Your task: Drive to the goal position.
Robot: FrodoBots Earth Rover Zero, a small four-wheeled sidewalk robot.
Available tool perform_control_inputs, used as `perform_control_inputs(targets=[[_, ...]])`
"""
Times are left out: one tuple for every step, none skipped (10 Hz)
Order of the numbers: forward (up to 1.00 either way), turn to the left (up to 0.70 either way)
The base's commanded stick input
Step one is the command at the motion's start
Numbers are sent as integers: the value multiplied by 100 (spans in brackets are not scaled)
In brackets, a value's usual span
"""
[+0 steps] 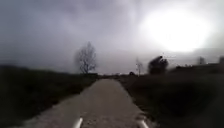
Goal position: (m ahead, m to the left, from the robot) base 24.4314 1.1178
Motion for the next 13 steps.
perform_control_inputs(targets=[[70, 0], [70, 0], [70, 0], [70, 0], [70, 0], [70, 0], [70, 0], [70, 0], [70, 0], [70, 0], [70, 0], [70, 0], [70, 0]])
